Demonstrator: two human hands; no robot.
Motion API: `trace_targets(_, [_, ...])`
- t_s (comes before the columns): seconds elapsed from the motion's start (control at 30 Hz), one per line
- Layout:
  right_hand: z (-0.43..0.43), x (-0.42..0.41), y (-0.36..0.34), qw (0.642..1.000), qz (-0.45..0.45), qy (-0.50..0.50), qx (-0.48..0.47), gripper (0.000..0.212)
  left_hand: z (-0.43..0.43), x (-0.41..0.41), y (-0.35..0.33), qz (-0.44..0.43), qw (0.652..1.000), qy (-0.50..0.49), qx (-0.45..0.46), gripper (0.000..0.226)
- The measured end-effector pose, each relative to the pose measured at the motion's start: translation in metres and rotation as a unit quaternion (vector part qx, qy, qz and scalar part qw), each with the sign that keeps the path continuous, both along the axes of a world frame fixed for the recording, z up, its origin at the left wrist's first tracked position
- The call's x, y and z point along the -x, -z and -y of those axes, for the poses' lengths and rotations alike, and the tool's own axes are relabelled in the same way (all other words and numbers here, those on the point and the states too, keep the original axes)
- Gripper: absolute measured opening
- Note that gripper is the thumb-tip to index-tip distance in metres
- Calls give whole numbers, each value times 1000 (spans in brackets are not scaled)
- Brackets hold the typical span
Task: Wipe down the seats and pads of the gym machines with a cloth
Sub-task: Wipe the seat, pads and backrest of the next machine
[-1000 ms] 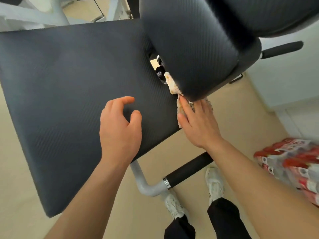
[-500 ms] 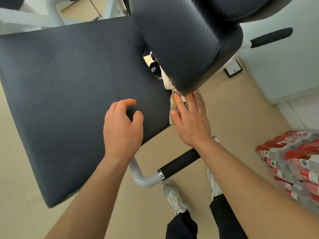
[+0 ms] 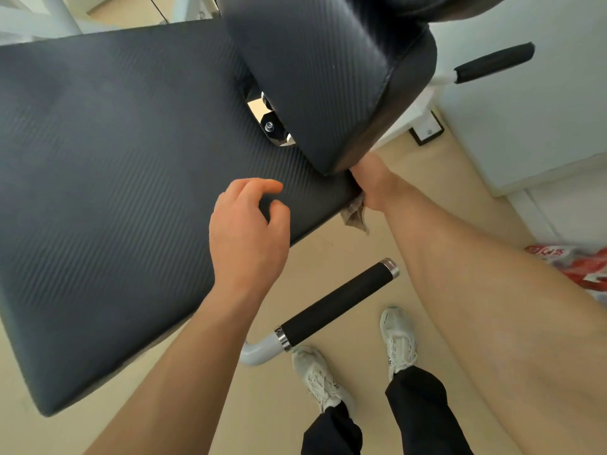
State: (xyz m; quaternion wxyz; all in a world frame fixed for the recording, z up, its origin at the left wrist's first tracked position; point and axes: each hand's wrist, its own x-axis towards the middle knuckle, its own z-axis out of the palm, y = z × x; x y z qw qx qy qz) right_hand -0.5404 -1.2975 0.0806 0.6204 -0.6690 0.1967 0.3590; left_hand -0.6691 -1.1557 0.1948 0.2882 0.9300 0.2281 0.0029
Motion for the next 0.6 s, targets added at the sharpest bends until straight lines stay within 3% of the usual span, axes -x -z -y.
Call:
trace_targets(0.33, [19,56,-1,988,-65,101,-99,25,9,-5,3,-3,1000,-8,16,27])
trace_targets(0.5, [-5,18,-26,994,-44,98,-20,9,0,-6,-3,-3,1000,-5,15,27])
trace_targets(0.6, [-10,18,-27,991,-62,118,-19,22,-7,-5,-8,5,1000,-20,20,27])
